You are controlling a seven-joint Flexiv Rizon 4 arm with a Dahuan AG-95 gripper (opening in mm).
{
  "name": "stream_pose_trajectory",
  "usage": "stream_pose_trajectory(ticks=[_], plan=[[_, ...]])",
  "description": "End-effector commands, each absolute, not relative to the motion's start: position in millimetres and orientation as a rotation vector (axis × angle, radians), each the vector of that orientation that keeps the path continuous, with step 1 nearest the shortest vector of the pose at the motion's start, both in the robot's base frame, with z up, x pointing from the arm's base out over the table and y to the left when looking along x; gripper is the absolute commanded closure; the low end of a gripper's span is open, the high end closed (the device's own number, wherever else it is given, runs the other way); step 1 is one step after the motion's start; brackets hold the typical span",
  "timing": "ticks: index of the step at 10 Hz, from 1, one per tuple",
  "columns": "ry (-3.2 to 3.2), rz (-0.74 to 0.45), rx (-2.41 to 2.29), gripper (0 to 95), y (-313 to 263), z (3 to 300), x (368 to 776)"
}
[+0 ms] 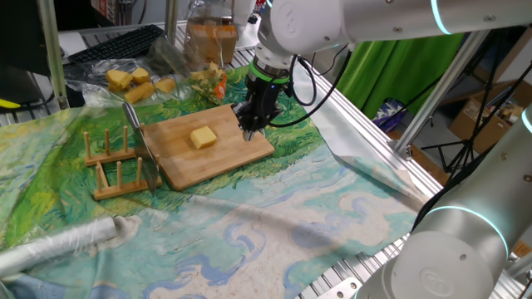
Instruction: Chop the potatoes
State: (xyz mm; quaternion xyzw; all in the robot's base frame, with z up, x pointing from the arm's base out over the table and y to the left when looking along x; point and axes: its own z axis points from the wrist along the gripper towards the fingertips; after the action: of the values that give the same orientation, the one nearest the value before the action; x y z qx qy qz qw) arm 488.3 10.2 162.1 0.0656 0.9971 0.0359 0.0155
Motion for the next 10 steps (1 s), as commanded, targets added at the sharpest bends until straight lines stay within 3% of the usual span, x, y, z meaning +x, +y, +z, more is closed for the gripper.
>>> stream_pose_trajectory(ticks=[1,10], plan=[[3.080,0.096,0.283,95.0,23,150,496],[3.100,0.069,0.251,95.0,48,121,543]])
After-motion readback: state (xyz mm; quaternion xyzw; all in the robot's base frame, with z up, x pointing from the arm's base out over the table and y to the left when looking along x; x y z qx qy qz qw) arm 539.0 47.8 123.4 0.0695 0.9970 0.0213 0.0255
